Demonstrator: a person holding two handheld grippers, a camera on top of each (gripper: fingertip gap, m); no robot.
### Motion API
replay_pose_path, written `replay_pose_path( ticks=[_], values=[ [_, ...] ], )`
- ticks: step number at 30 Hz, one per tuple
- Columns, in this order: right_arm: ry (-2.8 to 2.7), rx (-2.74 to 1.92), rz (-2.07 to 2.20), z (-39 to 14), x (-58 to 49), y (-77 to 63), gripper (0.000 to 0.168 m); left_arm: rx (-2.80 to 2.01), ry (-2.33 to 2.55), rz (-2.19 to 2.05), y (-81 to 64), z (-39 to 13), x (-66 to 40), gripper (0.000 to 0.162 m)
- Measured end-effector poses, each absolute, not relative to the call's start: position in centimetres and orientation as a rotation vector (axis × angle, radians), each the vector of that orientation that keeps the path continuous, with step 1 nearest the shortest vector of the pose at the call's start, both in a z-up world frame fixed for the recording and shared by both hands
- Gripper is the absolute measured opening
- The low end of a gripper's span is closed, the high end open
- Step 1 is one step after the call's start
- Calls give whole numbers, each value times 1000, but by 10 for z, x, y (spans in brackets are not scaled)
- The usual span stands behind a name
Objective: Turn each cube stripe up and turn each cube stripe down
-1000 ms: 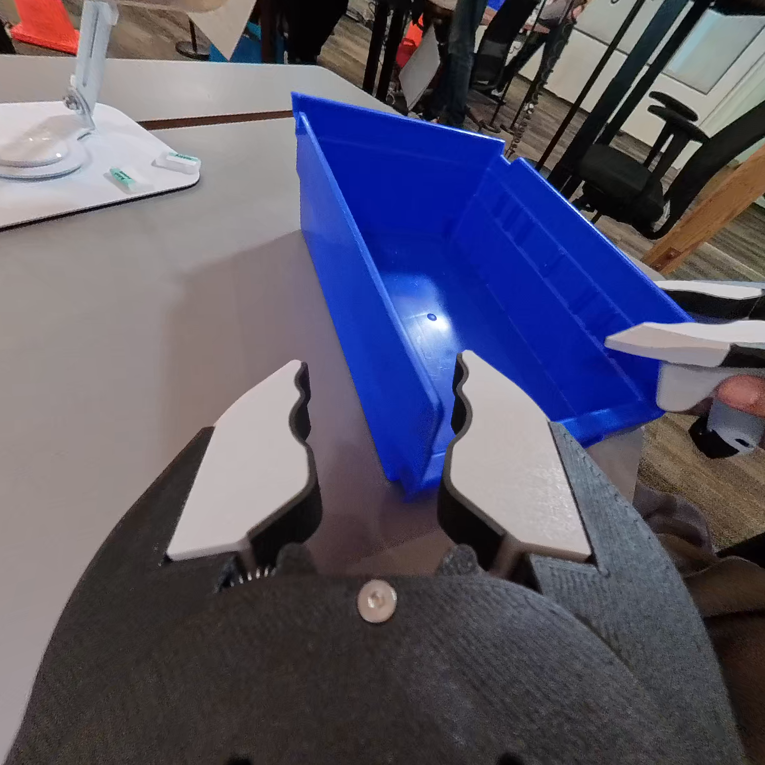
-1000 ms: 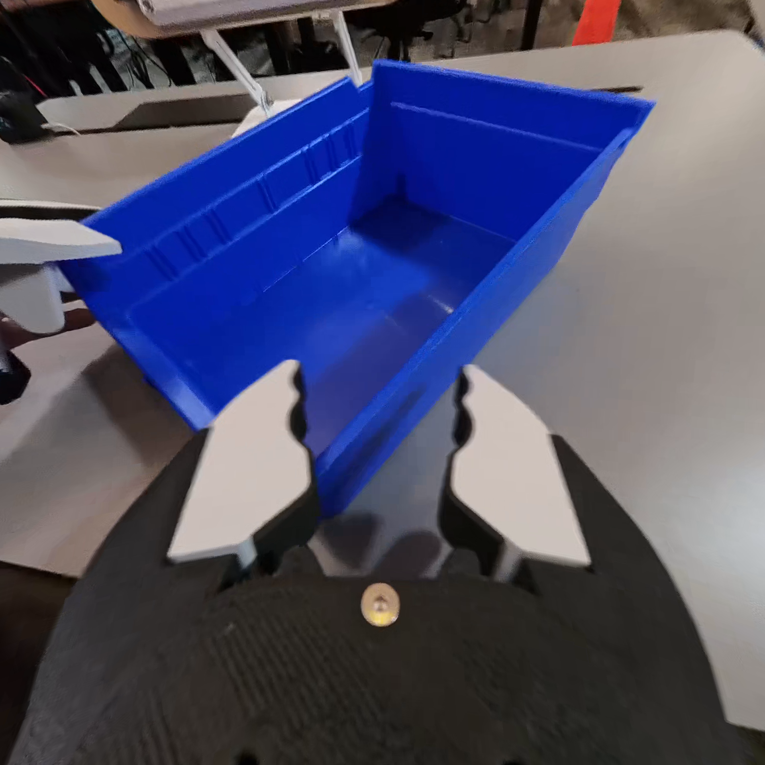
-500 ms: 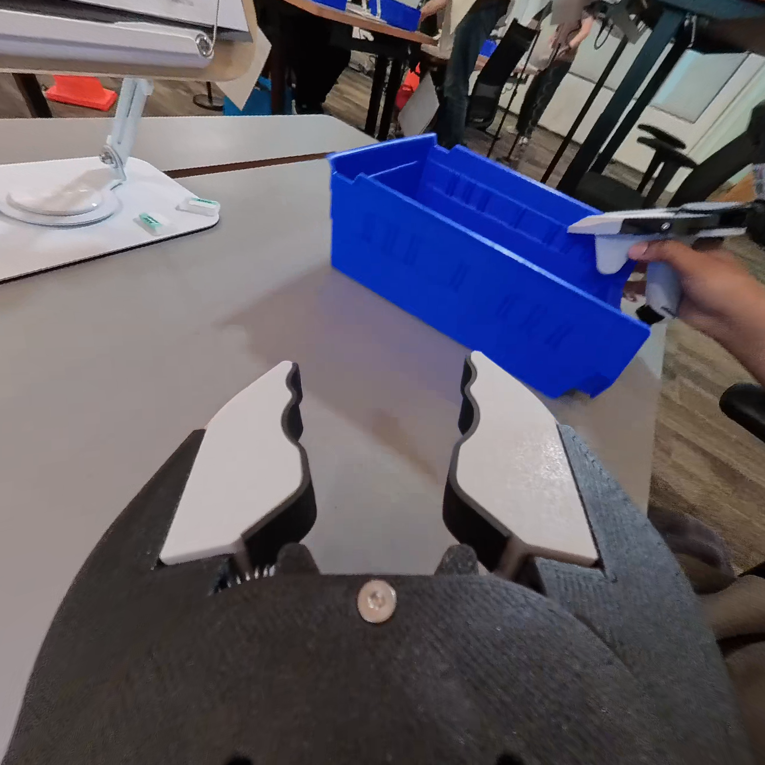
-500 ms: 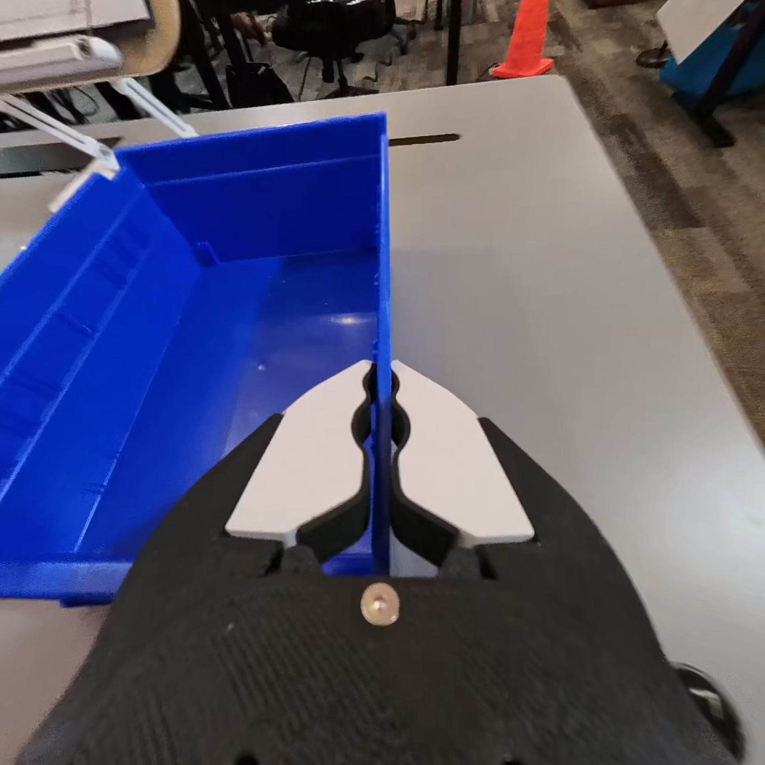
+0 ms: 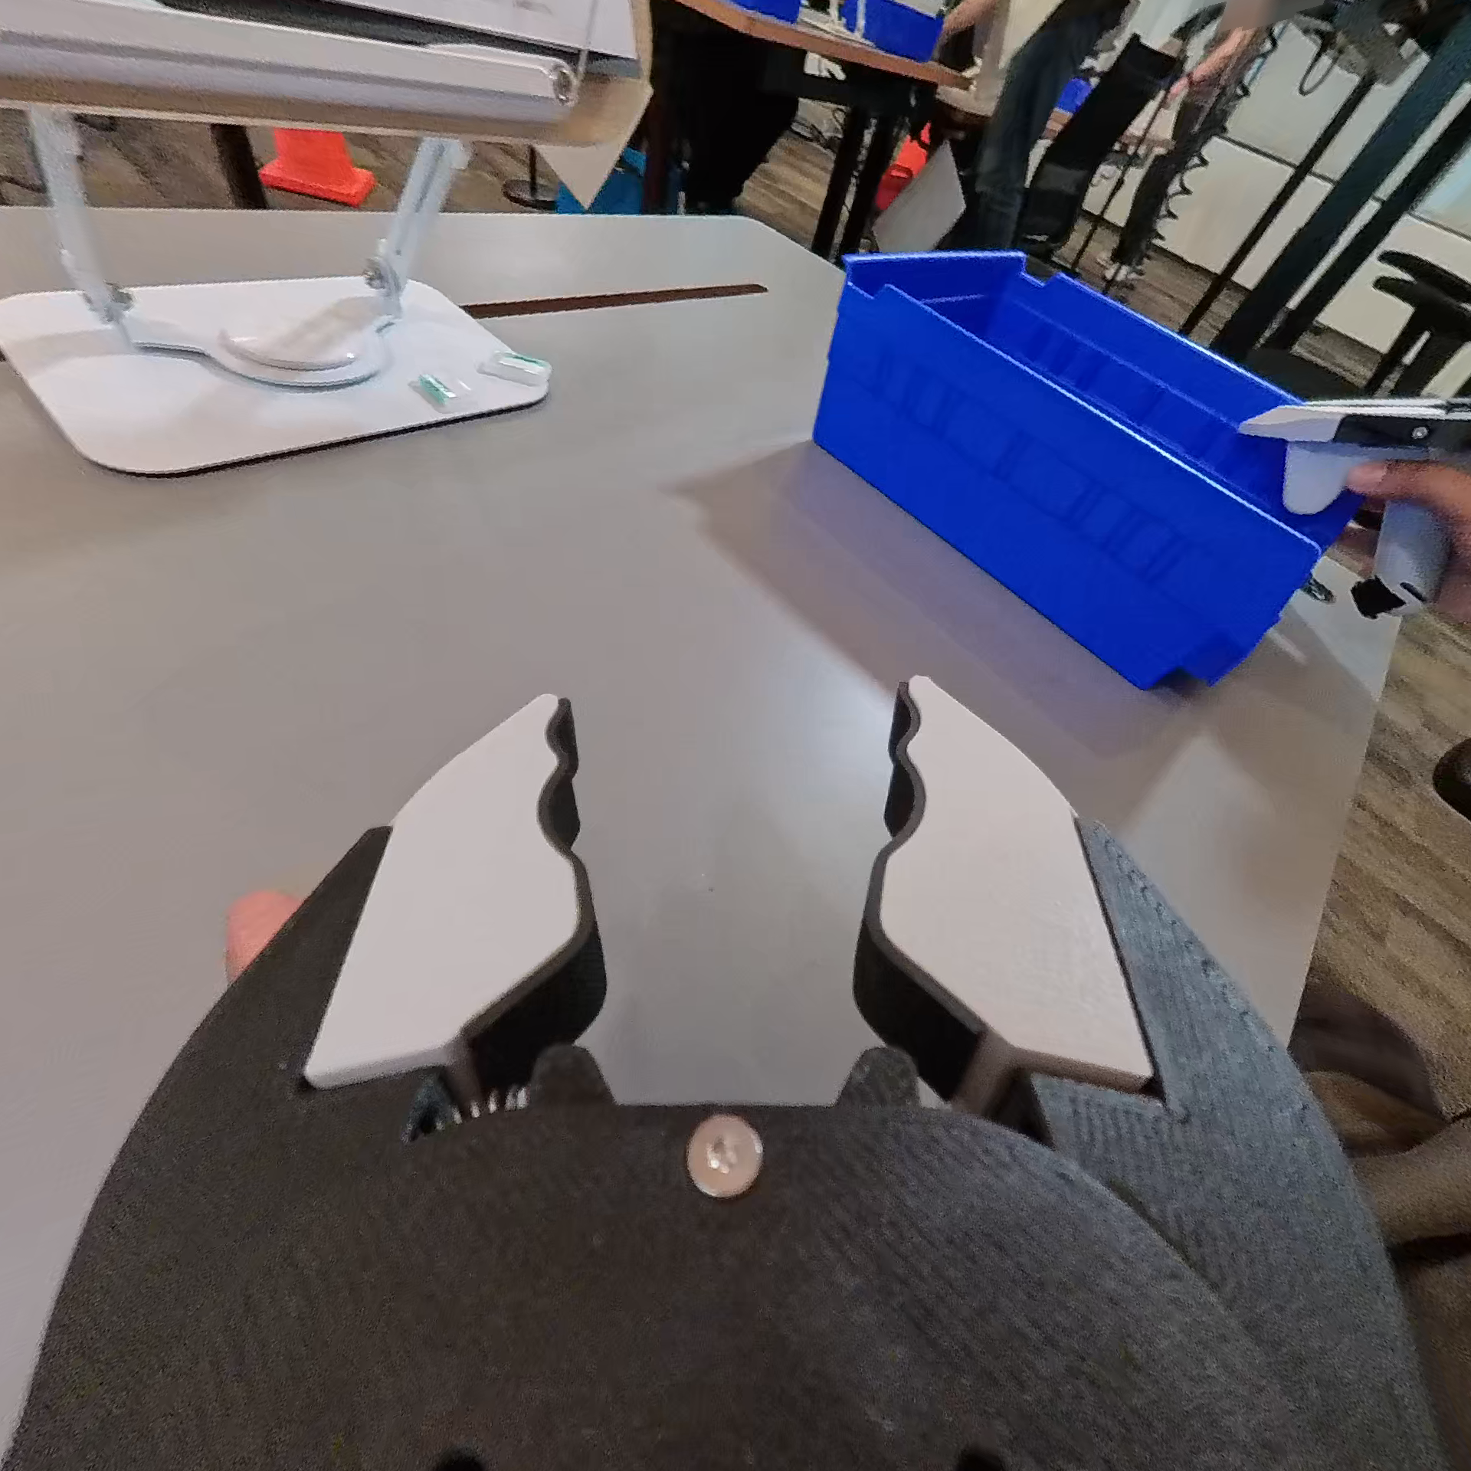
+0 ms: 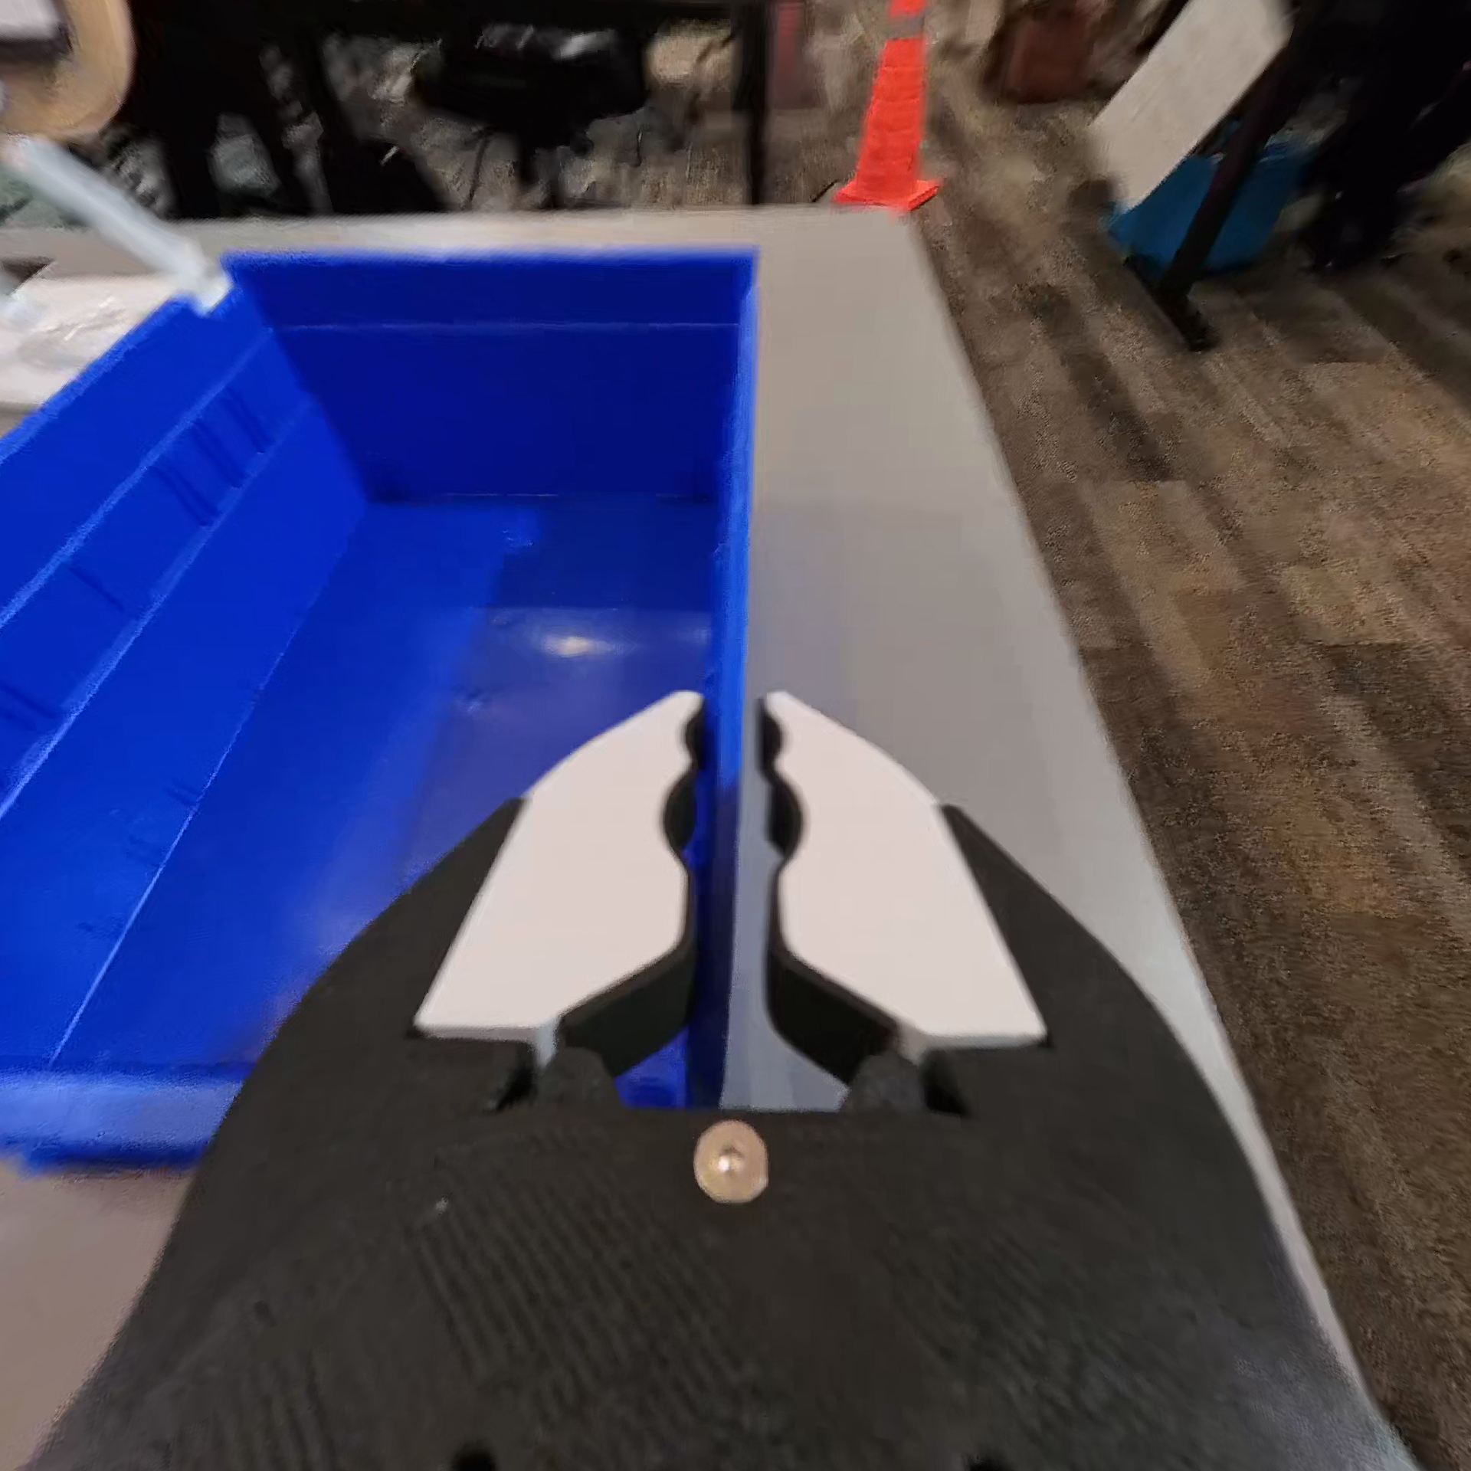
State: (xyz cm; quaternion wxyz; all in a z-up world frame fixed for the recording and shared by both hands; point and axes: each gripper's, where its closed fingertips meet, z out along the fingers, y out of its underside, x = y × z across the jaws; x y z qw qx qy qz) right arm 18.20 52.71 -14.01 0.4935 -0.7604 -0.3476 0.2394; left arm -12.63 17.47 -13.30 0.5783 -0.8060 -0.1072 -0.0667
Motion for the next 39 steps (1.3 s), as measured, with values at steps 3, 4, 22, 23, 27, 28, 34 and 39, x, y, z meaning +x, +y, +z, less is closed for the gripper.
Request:
replay_pose_path(
  ticks=[3,4,22,23,27,28,34,39],
  values=[
    [-637,-1611,595,-83,189,536,66,-1865,-299,-138,167,-131,-135,78],
    [-608,-1515,663,-58,189,528,69,-1853,-330,-128,165,-130,-139,80],
    [-1349,-957,1224,-29,-86,251,72,-1540,-1038,730,-67,-51,-287,85],
    [-1414,-964,1239,-46,-96,236,72,-1582,-1088,741,-89,-55,-294,84],
    [-1574,-967,1313,-76,-115,190,73,-1814,-1210,547,-125,-106,-292,84],
    [-1600,-948,1313,-78,-117,184,72,-1877,-1213,517,-125,-121,-289,94],
    [-1737,-915,1203,-111,-120,184,60,-2047,-1151,511,-112,-167,-278,67],
    [-1753,-928,1143,-120,-121,198,57,-2086,-1009,662,-107,-165,-284,12]
  ],
)
